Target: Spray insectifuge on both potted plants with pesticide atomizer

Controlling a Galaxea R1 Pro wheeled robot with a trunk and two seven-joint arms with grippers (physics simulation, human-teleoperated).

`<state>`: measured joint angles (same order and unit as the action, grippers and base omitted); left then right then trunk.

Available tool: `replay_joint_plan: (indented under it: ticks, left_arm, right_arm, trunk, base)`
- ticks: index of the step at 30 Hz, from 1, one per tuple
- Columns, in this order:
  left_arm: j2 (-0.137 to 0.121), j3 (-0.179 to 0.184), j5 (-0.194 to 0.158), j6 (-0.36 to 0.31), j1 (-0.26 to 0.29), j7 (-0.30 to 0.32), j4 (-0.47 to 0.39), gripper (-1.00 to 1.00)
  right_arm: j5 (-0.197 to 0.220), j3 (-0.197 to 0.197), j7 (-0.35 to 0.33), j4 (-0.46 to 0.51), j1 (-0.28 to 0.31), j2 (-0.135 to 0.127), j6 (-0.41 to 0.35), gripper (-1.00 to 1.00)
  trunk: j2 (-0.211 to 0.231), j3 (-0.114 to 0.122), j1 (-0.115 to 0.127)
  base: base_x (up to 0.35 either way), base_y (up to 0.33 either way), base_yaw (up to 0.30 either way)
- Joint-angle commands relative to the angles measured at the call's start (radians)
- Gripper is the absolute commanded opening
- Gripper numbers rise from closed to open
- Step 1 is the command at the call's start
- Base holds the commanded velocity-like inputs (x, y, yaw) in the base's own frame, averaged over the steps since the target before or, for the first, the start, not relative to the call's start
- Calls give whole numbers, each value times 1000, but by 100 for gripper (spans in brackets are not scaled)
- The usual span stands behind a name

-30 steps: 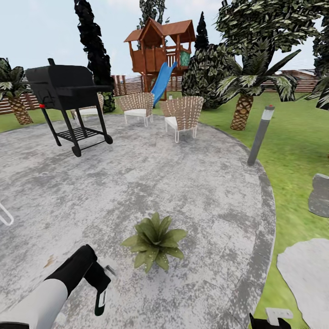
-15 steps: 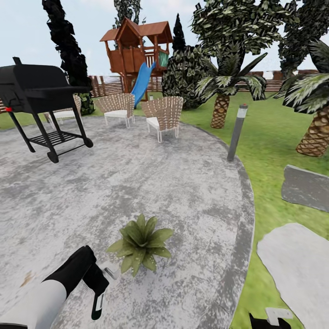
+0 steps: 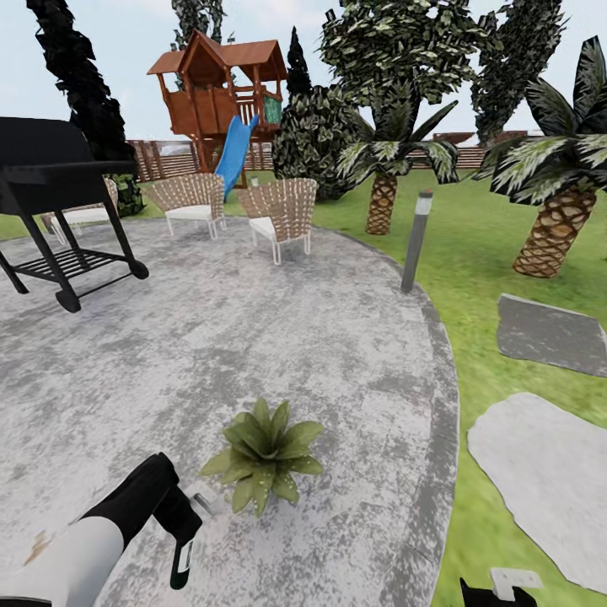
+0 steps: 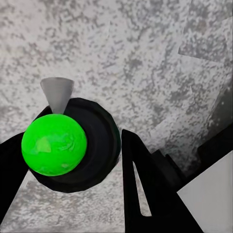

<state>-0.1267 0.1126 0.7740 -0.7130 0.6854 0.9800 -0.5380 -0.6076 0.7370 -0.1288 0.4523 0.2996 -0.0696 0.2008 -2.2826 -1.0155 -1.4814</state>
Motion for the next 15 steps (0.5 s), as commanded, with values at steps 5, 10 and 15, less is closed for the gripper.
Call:
replay_joint_plan:
  ticks: [5,10,15]
  left_arm:
    - [-2,5,5,-5,-5,-19,-1,-100]
    - [-2,6,5,-5,-6,-27,8,-100]
    - [-1,7,5,-5,-6,-28,9,-100]
  right_arm:
    - [-6,9,-8,0,1,1,5,100]
    - [-6,9,-8,0,1,1,5,100]
    - [-7,9,-8,0,1,1,5,100]
  trunk:
    - [0,-1,0]
    - [0,-1,0]
    - [0,-1,0]
  base:
    - [0,19,-149]
    - [-78,62,-271]
    - [-252,205,-67]
